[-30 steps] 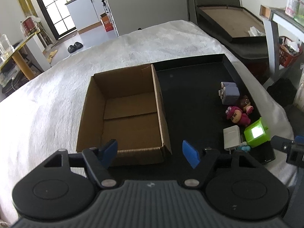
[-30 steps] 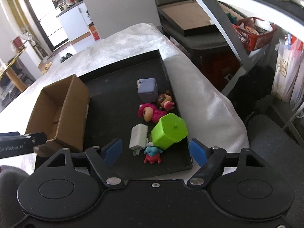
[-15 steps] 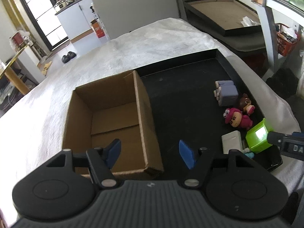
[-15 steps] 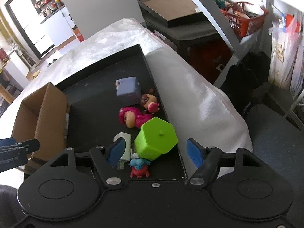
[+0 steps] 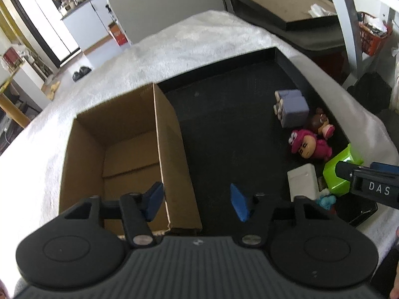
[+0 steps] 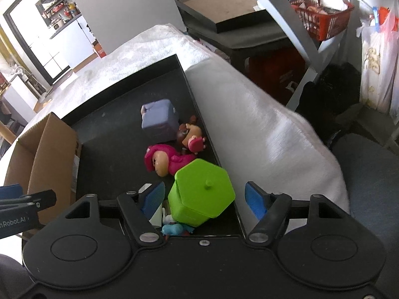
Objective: Organize rigid objects
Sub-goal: 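Close the right gripper on the lime-green cup and lift it, then carry the green cup with the right gripper over the cardboard box, then open the right gripper to drop the green cup into the box, then move the right tool back toward the red-and-blue figure with mug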
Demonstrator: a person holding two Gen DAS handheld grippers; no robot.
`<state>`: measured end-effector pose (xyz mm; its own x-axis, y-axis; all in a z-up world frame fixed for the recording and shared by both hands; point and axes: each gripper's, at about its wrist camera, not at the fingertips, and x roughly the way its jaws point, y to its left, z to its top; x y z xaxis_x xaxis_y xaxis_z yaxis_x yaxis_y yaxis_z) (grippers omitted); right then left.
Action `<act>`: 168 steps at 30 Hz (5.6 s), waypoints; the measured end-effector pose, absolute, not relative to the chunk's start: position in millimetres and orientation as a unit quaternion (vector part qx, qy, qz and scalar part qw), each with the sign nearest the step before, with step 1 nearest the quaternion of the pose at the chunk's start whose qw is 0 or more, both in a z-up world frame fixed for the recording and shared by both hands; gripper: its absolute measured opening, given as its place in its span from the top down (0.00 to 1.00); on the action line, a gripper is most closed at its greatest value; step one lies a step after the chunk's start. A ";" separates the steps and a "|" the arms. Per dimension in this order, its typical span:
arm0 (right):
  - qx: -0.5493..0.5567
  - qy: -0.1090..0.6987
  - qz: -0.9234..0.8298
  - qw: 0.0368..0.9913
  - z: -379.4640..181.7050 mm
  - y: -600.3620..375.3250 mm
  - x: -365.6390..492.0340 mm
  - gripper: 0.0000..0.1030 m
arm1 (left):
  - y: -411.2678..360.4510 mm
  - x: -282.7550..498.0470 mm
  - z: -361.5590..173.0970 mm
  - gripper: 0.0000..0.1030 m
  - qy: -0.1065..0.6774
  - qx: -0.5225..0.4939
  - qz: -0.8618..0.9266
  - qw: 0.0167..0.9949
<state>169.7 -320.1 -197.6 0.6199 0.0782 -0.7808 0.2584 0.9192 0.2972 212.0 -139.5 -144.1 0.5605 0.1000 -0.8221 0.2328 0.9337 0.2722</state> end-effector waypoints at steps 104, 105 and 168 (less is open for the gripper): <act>-0.113 0.414 0.132 0.894 -100.9 -63.6 251.0 0.49 | 63.7 242.1 -135.8 0.91 0.467 -0.051 0.043 0.882; -0.117 0.413 0.134 0.893 -101.7 -61.7 252.7 0.49 | 64.7 242.6 -136.3 0.92 0.468 -0.053 0.043 0.881; 0.017 0.378 0.091 0.921 -85.8 -196.1 197.3 0.14 | -32.4 210.9 -91.9 0.58 0.456 0.059 0.037 0.887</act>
